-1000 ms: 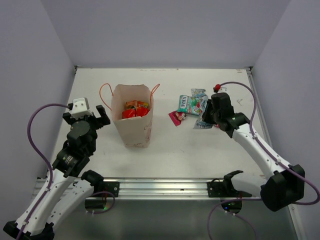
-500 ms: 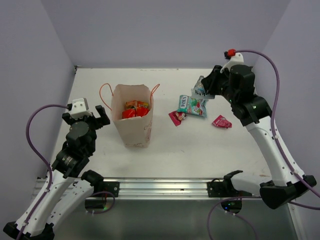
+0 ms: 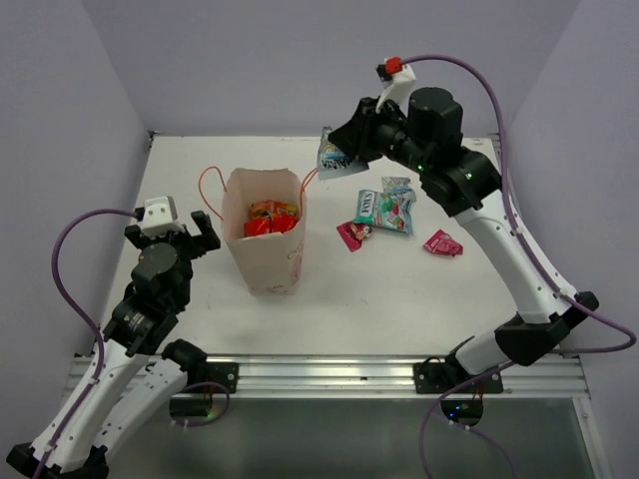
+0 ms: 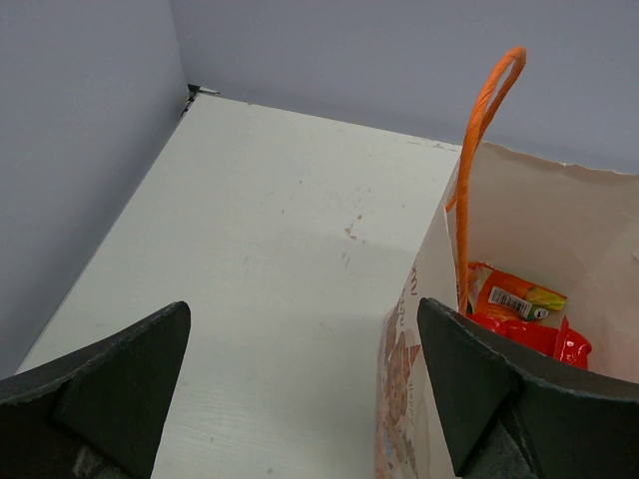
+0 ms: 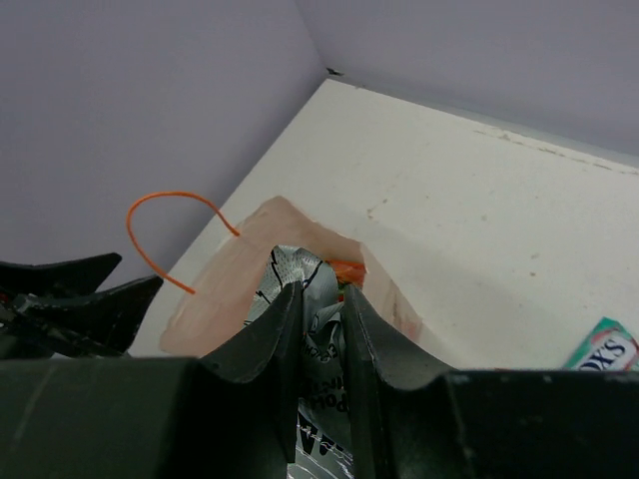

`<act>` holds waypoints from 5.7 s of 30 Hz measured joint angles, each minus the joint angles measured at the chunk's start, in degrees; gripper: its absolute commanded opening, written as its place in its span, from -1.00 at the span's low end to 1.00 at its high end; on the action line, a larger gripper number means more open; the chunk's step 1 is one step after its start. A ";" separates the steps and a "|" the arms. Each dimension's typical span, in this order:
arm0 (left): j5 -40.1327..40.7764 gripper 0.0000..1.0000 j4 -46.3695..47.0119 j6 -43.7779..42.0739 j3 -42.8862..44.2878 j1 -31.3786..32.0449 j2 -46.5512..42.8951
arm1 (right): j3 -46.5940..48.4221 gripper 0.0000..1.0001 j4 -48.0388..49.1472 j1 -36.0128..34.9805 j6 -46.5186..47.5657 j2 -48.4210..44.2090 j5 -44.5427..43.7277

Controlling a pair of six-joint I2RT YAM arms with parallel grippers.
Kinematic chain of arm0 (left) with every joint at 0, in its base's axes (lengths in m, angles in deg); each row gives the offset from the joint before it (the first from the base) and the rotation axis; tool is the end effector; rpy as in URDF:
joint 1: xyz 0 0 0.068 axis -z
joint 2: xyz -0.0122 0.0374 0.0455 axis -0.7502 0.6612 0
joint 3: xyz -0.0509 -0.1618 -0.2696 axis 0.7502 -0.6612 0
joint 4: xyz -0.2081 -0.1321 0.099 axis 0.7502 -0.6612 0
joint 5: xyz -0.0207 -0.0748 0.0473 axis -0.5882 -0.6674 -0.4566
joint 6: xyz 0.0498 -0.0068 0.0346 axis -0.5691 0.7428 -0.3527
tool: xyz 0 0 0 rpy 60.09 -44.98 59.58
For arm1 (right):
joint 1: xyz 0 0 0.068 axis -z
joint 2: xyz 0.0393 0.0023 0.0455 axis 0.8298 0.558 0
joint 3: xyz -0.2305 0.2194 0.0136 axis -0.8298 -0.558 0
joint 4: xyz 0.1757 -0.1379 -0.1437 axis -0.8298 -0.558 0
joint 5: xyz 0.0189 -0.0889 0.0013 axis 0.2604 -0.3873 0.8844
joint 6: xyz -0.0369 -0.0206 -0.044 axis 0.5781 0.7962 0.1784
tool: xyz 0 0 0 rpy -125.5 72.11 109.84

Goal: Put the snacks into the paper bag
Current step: Pick up the snack from the center of the board, then place the snack in the paper bag, then pick up the snack from the center of the board.

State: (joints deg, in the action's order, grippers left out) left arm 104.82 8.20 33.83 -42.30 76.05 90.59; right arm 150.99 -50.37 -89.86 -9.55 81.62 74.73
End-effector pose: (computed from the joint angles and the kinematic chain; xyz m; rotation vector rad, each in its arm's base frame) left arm 0.0968 -0.0186 0.3629 -0.2948 1.6477 0.0219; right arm 0.2589 0.1801 0.5528 -0.2978 1.7678 0.8035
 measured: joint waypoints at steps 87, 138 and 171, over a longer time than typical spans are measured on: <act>-0.04 1.00 0.76 0.00 -0.04 0.02 -1.16 | -23.89 0.97 21.57 -22.95 11.93 -9.88 -27.50; -0.48 1.00 0.74 0.02 -0.04 0.00 -1.64 | -64.74 -0.48 18.38 37.70 -25.33 -8.87 -24.61; -1.33 1.00 0.79 0.00 -0.04 0.02 -0.94 | -66.27 -1.00 25.75 40.22 -28.26 2.47 -18.18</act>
State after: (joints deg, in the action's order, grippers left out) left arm 103.49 8.98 33.83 -42.35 76.07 89.65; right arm 84.72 -24.63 -49.64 -37.81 84.09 56.54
